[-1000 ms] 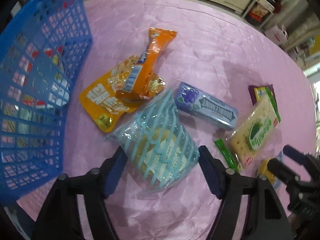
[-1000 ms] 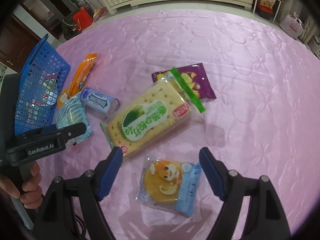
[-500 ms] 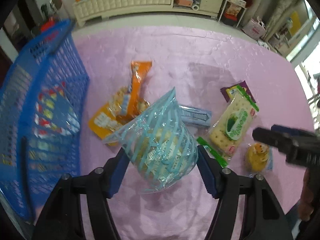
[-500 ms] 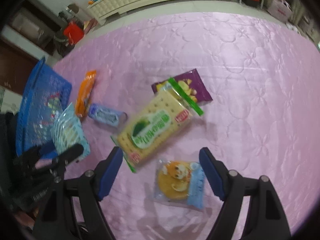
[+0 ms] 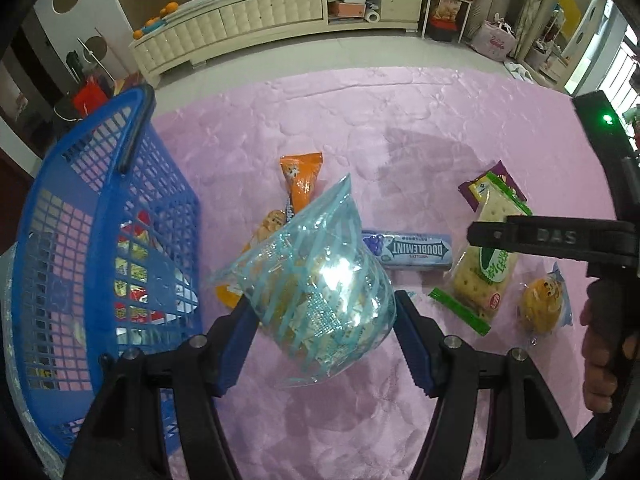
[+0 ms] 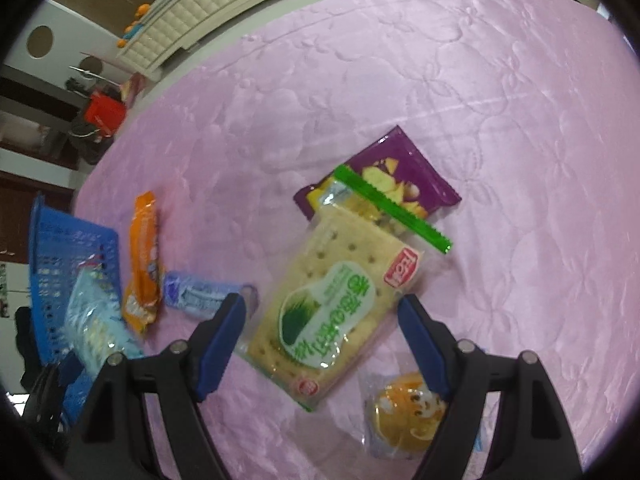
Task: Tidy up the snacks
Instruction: 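Grasp the green-labelled cracker pack with the right tool while the left tool holds the blue bag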
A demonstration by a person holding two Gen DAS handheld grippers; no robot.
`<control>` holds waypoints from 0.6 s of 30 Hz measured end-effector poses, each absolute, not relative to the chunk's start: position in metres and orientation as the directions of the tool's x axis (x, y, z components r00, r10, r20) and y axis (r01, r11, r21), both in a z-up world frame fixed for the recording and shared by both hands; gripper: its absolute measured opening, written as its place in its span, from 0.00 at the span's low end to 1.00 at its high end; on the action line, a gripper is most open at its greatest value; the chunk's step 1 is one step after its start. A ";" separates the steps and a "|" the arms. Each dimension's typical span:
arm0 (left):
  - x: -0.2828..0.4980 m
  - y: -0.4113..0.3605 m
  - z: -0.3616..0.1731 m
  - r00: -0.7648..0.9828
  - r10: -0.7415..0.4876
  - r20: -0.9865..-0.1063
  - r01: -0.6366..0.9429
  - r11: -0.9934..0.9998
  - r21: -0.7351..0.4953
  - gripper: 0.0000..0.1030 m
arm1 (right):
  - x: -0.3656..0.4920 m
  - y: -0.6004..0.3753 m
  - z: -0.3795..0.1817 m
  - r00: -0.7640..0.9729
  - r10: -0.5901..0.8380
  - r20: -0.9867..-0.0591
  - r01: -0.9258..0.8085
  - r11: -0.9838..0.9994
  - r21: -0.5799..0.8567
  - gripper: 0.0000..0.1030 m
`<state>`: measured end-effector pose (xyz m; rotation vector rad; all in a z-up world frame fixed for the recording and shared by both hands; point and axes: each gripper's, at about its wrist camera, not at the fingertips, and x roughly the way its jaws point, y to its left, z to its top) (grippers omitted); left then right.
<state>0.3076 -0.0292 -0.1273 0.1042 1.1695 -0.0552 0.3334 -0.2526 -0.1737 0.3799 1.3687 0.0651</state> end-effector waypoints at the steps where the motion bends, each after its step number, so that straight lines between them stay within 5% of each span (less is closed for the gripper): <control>1: 0.306 -0.028 -0.128 0.386 0.006 -0.922 0.101 0.994 0.049 0.62 | 0.335 -0.248 -0.175 0.206 0.252 -0.946 0.169 0.943 0.288 0.80; 8: 0.308 -0.034 -0.140 0.372 -0.006 -0.928 0.128 0.991 0.045 0.62 | 0.340 -0.207 -0.178 0.197 0.058 -0.979 0.044 0.997 0.068 0.80; 18: 0.301 -0.031 -0.140 0.368 -0.018 -0.930 0.118 0.993 0.027 0.62 | 0.311 -0.206 -0.177 0.218 0.083 -0.972 -0.043 0.996 0.076 0.66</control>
